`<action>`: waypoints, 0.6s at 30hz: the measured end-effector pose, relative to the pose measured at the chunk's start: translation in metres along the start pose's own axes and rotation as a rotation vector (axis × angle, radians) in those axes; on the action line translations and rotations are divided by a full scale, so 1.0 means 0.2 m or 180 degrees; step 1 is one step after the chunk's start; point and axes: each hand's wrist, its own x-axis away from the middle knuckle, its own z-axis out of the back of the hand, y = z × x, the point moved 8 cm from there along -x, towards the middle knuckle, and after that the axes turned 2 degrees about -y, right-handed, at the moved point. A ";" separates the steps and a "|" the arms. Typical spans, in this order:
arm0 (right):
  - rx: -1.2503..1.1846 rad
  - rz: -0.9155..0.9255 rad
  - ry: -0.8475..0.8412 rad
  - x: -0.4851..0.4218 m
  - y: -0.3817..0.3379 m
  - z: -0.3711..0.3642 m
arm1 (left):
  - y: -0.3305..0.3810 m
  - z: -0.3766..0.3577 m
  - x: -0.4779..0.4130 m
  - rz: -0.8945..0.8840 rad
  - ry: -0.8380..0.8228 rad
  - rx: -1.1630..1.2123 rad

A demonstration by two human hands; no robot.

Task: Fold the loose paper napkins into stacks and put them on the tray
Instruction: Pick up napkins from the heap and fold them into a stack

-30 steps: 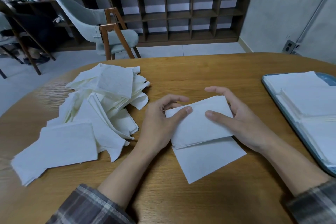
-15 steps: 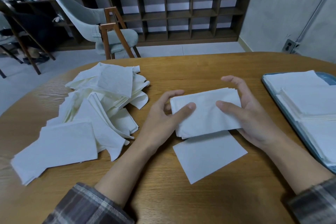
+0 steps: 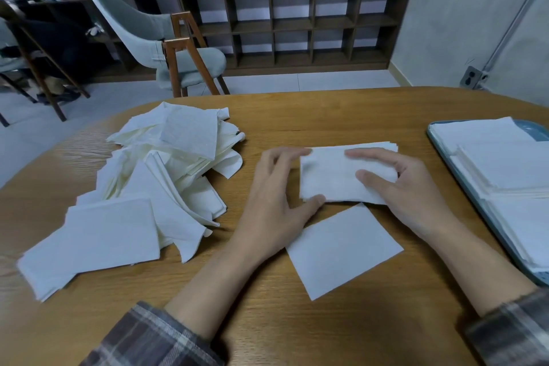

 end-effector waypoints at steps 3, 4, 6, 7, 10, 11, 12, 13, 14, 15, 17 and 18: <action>0.0069 -0.0013 0.0246 -0.02 0.05 0.04 | 0.01 -0.10 0.01 -0.0168 -0.0620 -0.0177; 0.0077 -0.0029 0.0302 -0.02 0.06 0.05 | 0.01 -0.13 0.02 -0.0152 -0.0871 -0.0295; 0.0085 -0.0046 0.0365 -0.02 0.07 0.06 | -0.01 -0.17 0.04 -0.0141 -0.1130 -0.0534; 0.0071 -0.0048 0.0377 -0.02 0.07 0.06 | -0.01 -0.17 0.04 -0.0150 -0.1153 -0.0525; -0.0035 -0.0077 0.0379 -0.03 0.08 0.06 | -0.01 -0.15 0.03 -0.0167 -0.1103 -0.0268; -0.0038 -0.0090 0.0367 -0.03 0.08 0.06 | -0.01 -0.14 0.02 -0.0196 -0.1074 -0.0230; -0.0035 -0.0101 0.0347 -0.03 0.08 0.05 | 0.00 -0.13 0.02 -0.0232 -0.1028 -0.0200; -0.0038 -0.0118 0.0326 -0.03 0.08 0.05 | 0.01 -0.11 0.02 -0.0240 -0.0979 -0.0138; -0.0057 -0.0140 0.0308 -0.03 0.09 0.04 | 0.01 -0.10 0.02 -0.0200 -0.0917 -0.0031; -0.0101 -0.0148 0.0296 -0.04 0.08 0.04 | 0.02 -0.08 0.02 -0.0121 -0.0850 0.0131; -0.0390 -0.0174 0.0132 -0.03 0.07 0.02 | 0.02 -0.05 0.01 0.0010 -0.0684 0.0511; -0.0588 -0.0185 -0.0019 -0.03 0.07 -0.01 | 0.02 -0.03 0.01 0.0041 -0.0591 0.0679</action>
